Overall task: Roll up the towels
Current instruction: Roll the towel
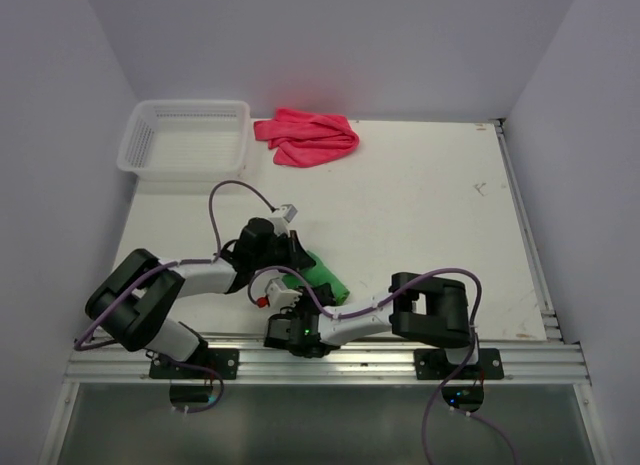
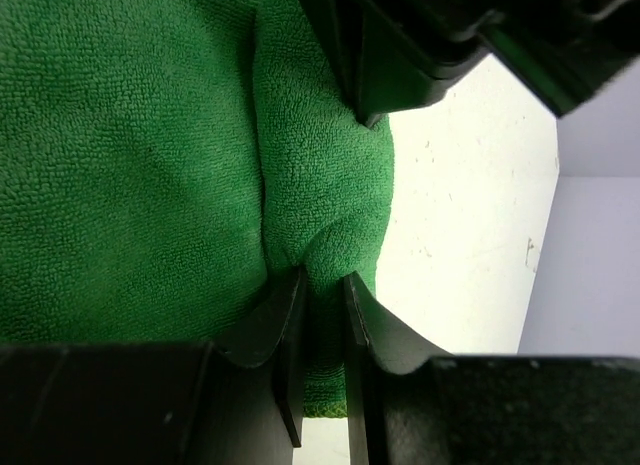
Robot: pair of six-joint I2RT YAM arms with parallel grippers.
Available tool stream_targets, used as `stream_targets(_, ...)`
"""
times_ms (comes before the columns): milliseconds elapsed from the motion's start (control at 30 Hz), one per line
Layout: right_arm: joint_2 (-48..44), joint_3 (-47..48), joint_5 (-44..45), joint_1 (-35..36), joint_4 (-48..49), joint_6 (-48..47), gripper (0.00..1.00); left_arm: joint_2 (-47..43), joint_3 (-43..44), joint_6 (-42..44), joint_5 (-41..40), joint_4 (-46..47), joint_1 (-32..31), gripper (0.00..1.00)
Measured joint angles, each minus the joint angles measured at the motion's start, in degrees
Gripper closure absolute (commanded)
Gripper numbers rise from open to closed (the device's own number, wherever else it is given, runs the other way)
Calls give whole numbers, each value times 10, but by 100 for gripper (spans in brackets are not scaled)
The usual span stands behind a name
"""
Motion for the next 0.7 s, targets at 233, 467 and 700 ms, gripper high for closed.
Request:
stream_targets(233,-44,-43,-14,0,43,11,72,28,-9,-14,-1,54,-3,100)
stream_targets(467,-119,-90,-59,0,66,37,56,29,-16,-15,-4,70,-4,100)
stream_targets(700,-217,-110,-105,2,67,58,50,29,-22,-15,-9,79,-4,100)
